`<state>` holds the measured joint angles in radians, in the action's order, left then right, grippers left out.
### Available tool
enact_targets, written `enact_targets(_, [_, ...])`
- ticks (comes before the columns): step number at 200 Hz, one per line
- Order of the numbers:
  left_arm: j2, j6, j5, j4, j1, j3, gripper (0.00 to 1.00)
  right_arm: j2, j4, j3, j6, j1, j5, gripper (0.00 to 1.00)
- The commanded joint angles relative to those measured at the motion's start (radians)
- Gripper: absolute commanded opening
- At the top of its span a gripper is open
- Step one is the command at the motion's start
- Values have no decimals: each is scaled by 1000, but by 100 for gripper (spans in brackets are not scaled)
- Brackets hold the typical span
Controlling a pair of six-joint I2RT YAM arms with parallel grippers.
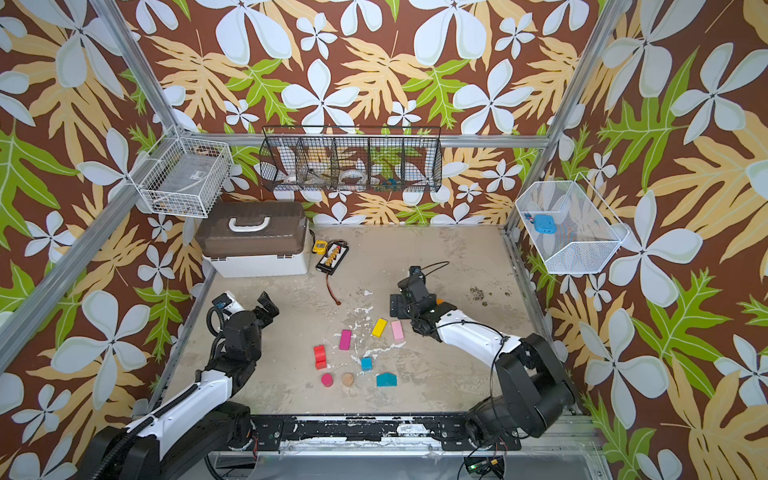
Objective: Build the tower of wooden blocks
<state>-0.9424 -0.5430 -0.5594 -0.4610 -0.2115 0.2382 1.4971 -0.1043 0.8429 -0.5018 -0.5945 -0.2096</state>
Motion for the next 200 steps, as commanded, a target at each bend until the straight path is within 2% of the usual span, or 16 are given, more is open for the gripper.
enact_targets(1, [6, 9, 3, -25, 0, 3, 100, 47, -43, 28, -50, -31, -28, 87])
enact_targets(43, [11, 6, 1, -27, 0, -2, 100, 140, -76, 55, -52, -31, -68, 80])
enact_targets(62, [11, 8, 3, -29, 0, -1, 100, 192, -76, 63, -49, -31, -80, 72])
enact_targets(77, [16, 7, 3, -31, 1, -5, 100, 212, -118, 89, -59, -31, -112, 70])
enact_targets(117, [17, 7, 3, -32, 1, -7, 100, 201, -92, 40, -73, -13, -127, 68])
enact_targets(144, [23, 6, 4, -35, 0, -11, 100, 203, -100, 29, -79, 35, -99, 59])
enact_targets(200, [22, 8, 6, -38, 1, -10, 100, 126, -85, -40, -108, 79, -125, 58])
